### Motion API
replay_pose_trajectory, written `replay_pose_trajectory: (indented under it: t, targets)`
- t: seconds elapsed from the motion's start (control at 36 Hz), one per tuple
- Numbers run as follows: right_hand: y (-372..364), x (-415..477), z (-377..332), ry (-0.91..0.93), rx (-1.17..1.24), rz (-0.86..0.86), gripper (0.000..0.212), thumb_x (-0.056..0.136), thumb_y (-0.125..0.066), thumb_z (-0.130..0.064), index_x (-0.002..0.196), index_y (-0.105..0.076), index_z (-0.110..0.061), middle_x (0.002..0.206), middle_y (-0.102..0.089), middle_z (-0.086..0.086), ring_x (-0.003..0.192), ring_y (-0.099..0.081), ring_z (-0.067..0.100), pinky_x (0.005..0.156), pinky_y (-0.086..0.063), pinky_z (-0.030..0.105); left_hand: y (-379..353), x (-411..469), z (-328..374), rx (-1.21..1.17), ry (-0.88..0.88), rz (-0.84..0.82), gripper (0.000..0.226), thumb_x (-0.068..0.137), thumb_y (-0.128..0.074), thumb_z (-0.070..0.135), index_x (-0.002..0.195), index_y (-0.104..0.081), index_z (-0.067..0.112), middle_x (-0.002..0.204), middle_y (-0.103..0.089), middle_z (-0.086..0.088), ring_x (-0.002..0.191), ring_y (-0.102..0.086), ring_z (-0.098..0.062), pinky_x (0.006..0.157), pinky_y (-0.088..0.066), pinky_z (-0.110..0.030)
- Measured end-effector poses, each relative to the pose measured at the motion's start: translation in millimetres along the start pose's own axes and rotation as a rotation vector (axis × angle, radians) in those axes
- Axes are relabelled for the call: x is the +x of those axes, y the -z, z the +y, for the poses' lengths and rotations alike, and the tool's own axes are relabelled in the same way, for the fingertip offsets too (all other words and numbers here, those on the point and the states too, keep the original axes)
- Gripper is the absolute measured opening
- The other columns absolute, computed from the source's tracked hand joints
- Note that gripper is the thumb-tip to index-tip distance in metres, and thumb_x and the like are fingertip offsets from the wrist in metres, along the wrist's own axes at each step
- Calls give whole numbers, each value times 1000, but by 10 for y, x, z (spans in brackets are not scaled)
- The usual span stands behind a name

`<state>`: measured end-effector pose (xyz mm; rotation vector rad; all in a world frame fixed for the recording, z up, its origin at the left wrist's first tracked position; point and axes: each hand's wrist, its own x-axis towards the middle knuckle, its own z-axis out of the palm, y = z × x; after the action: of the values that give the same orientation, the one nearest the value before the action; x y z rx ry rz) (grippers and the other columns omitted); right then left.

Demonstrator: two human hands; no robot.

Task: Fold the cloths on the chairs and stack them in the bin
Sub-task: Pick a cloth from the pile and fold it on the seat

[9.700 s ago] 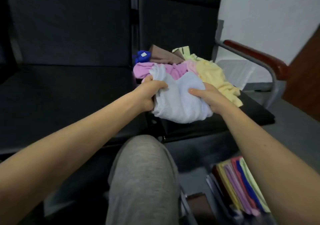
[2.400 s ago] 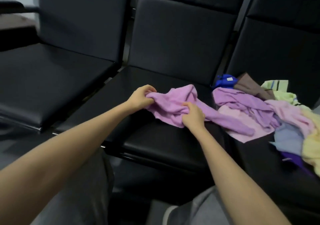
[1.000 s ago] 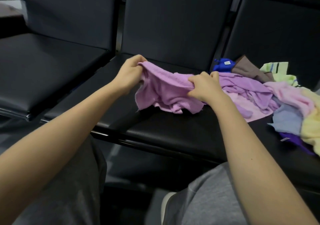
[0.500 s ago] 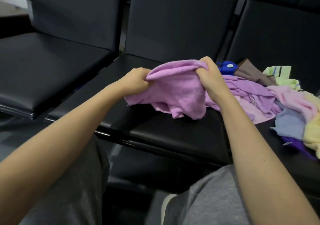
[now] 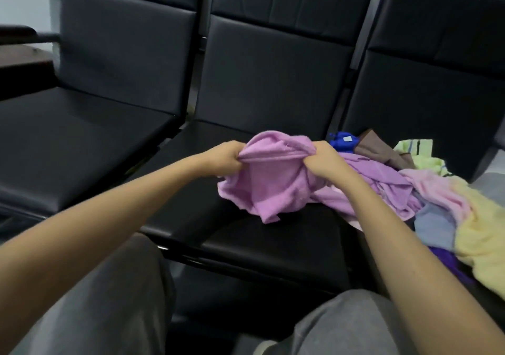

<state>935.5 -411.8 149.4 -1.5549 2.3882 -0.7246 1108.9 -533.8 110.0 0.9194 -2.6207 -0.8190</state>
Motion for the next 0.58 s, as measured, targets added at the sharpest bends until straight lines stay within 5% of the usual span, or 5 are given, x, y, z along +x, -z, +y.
replay_pose_trajectory:
  t: [0.08,0.19,0.33,0.44,0.58]
  targets:
    - [183,-10,-21,-7,144,-87,24,90,-40,-6,76,-57,-14,71,-55,-2,63,-49,12,49,-40,23,177,-3,35,-404,-101,-37,26,86,-55,-5,93,-63,19,86,-66,4,77,-63,-9,70,-52,-24]
    - [387,44,46,6,344,-305,17,91,-50,-9,97,-64,-18,88,-67,-1,79,-62,9,61,-47,12,413,32,170,-237,-127,-226,18,81,-74,36,95,-67,26,92,-71,11,83,-65,-1,74,-52,-15]
    - [478,39,-32,56,-260,-611,49,67,-73,-59,93,-68,-18,84,-67,-10,84,-64,11,75,-51,23,576,29,214,133,18,-610,16,74,-81,21,85,-70,20,84,-73,8,77,-69,-9,65,-54,-20]
    - [183,47,-71,-149,-641,-834,27,73,-78,-39,71,-63,-16,75,-65,-1,73,-61,16,78,-53,27,479,77,151,199,141,-926,13,83,-70,7,89,-69,19,86,-73,7,79,-69,-8,73,-53,-19]
    - [-188,97,40,-328,-413,-976,15,86,-68,-18,91,-61,-5,89,-67,6,79,-64,15,86,-52,30,127,190,-75,425,223,-995,26,89,-62,9,113,-61,-1,98,-64,-3,88,-60,-15,79,-50,-20]
